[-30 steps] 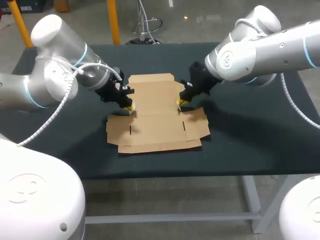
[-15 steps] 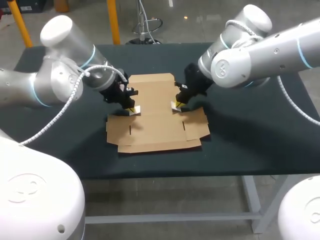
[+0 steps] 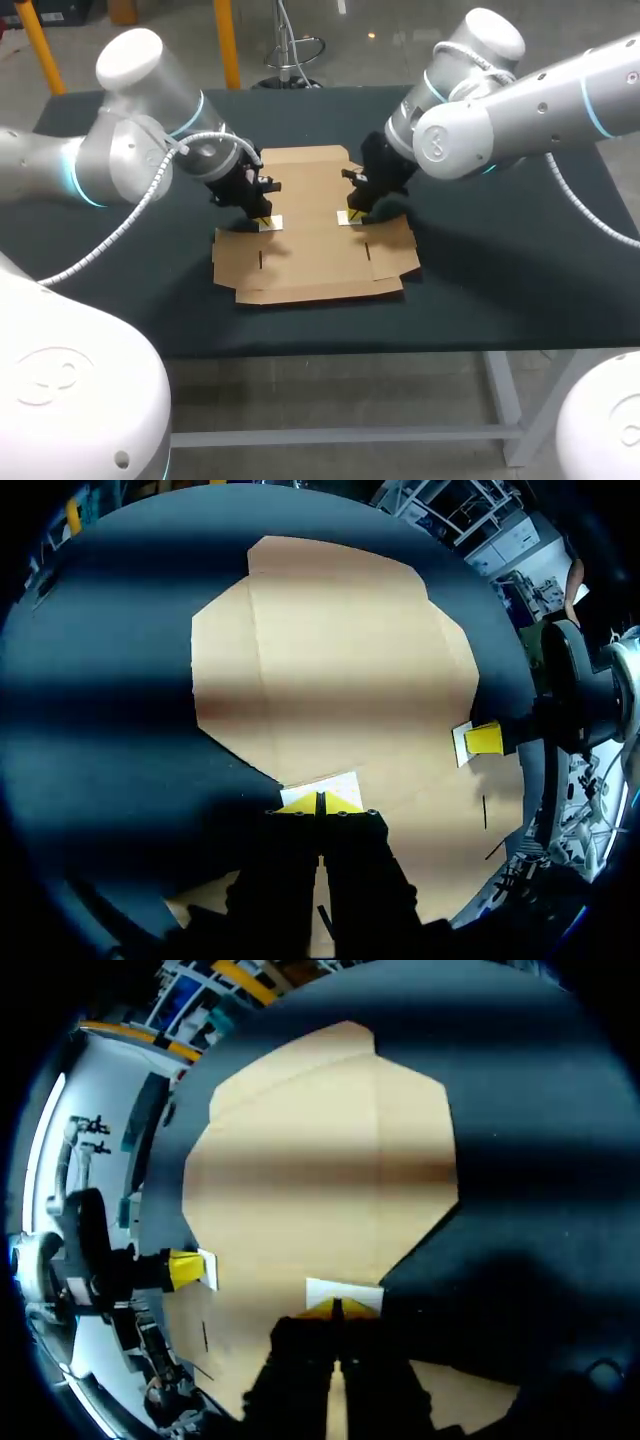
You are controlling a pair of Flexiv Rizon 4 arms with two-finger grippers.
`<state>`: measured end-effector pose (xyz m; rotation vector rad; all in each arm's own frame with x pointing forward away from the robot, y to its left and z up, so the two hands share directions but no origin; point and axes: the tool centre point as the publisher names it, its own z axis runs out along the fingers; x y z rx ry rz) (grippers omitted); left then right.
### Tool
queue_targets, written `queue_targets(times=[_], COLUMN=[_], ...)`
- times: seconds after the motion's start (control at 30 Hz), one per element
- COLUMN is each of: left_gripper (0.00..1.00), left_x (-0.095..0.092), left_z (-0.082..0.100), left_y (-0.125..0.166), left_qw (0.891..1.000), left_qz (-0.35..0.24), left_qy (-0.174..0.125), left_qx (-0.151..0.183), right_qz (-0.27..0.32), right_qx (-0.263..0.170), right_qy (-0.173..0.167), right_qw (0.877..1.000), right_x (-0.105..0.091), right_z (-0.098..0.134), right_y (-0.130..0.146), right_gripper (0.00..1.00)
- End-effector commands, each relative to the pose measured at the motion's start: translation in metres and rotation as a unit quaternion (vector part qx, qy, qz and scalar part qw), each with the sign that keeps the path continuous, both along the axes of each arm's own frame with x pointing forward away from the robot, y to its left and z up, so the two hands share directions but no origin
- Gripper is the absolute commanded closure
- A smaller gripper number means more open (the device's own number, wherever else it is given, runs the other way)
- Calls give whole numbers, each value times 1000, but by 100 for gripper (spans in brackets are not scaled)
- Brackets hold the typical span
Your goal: Assemble the packaging by folding the flat box into shape, placing the metal phone stand inside, and closing the box properly
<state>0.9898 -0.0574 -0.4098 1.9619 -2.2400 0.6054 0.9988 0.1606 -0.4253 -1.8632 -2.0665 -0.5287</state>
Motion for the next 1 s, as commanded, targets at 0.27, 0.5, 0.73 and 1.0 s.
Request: queue_targets(times=[0.27,0.5,0.73,1.0], left_gripper=[100,100,100,100], left_x=[-7,-13,-21,-39], left_z=[23,51,69,92], left_y=[12,28,40,52], left_qw=[1000,999,999,999], left_qz=[21,31,34,34], left_qy=[-4,-10,-7,4], left_qx=[5,-2,-19,-42], right_qz=[-8,-16,-29,-38], right_qx=[22,38,57,77], right_qy=[-16,-25,-13,-1], right_qw=[1000,999,998,996], right_x=[4,1,-2,-17], right_z=[19,42,53,68], right_y=[-16,-38,-67,-94], right_gripper=[100,100,100,100])
